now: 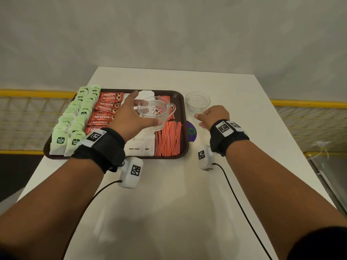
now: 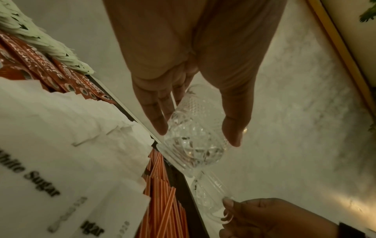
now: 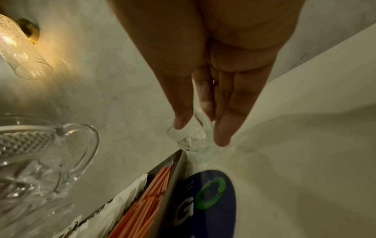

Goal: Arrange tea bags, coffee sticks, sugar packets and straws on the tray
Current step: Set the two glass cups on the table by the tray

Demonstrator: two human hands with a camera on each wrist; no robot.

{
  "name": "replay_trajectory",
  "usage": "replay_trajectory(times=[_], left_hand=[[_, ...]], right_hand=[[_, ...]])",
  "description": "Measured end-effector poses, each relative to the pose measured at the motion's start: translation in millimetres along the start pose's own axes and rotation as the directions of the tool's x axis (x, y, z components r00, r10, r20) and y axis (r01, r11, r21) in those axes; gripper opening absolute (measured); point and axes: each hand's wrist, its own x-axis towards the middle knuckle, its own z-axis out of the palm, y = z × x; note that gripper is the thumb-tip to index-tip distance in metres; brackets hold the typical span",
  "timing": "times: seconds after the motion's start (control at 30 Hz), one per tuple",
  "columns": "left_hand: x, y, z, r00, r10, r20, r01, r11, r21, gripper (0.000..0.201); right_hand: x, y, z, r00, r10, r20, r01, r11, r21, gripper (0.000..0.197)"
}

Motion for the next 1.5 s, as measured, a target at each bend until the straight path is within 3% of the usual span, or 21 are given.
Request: replay_trajectory(times=[0.07, 0.13, 0.17, 0.23, 0.33, 0.47, 0.53, 0.7, 0.8, 0.87, 1.2, 1.5], left_hand=[[-1.5, 7.4, 3.2, 0.998, 0.008, 0.054, -0.01, 0.999, 0.032, 0.111], [-2.1, 14.5, 7.2, 0.991, 0.018, 0.134, -0.023, 0.999, 0.037, 0.111], [-2.8, 18.5, 9.8, 0.983, 0.023, 0.182, -0.029, 0.999, 0.029, 0.111], [-4.6, 26.8, 17.1, 0.959, 0.041, 0.28, -0.047, 0.999, 0.015, 0.112], [-7.1, 37.0, 34.0, 0.894, 0.07, 0.443, -0.062, 0.998, -0.032, 0.114], [-5.7, 39.7, 58.6, 0.786, 0.098, 0.611, 0.003, 0.987, -0.163, 0.117], [-4.6, 40.2, 69.1, 0.766, 0.108, 0.634, 0.018, 0.982, -0.188, 0.114], [0.1, 32.0, 87.8, 0.851, 0.09, 0.518, 0.013, 0.981, -0.193, 0.092], [-0.9, 26.7, 93.0, 0.883, 0.091, 0.46, -0.022, 0.988, -0.154, 0.054], [-1.9, 23.7, 94.4, 0.893, 0.099, 0.439, -0.033, 0.987, -0.156, 0.043], [-3.7, 17.7, 88.1, 0.894, 0.118, 0.433, -0.07, 0.99, -0.125, 0.039], [-1.4, 7.8, 87.4, 0.898, 0.084, 0.432, -0.021, 0.989, -0.15, 0.05]], right_hand=[[-6.3, 3.1, -10.0, 0.998, -0.037, -0.052, 0.035, 0.999, -0.036, 0.046], [-19.9, 8.8, -23.3, 0.984, -0.112, -0.138, 0.121, 0.991, 0.057, 0.038], [-29.2, 12.0, -30.0, 0.977, -0.167, -0.133, 0.184, 0.974, 0.132, 0.03], [-53.4, 16.7, -44.4, 0.953, -0.303, 0.001, 0.29, 0.915, 0.28, 0.026], [-81.5, 29.2, -54.1, 0.884, -0.403, 0.235, 0.294, 0.872, 0.391, 0.031], [-89.6, 57.5, -54.8, 0.917, -0.346, 0.2, 0.209, 0.841, 0.499, 0.018], [-94.0, 69.3, -54.6, 0.939, -0.302, 0.164, 0.17, 0.822, 0.543, 0.014], [-104.6, 80.9, -32.8, 0.976, -0.201, 0.09, 0.101, 0.773, 0.626, 0.007], [-105.8, 79.3, -16.5, 0.991, -0.134, 0.024, 0.091, 0.784, 0.615, 0.013], [-106.6, 76.4, -7.8, 0.994, -0.108, -0.016, 0.095, 0.791, 0.604, 0.013], [-104.1, 55.8, 17.1, 0.996, -0.071, -0.058, 0.092, 0.817, 0.569, 0.016], [-104.3, 52.5, 25.9, 0.996, -0.085, -0.024, 0.085, 0.84, 0.536, 0.016]])
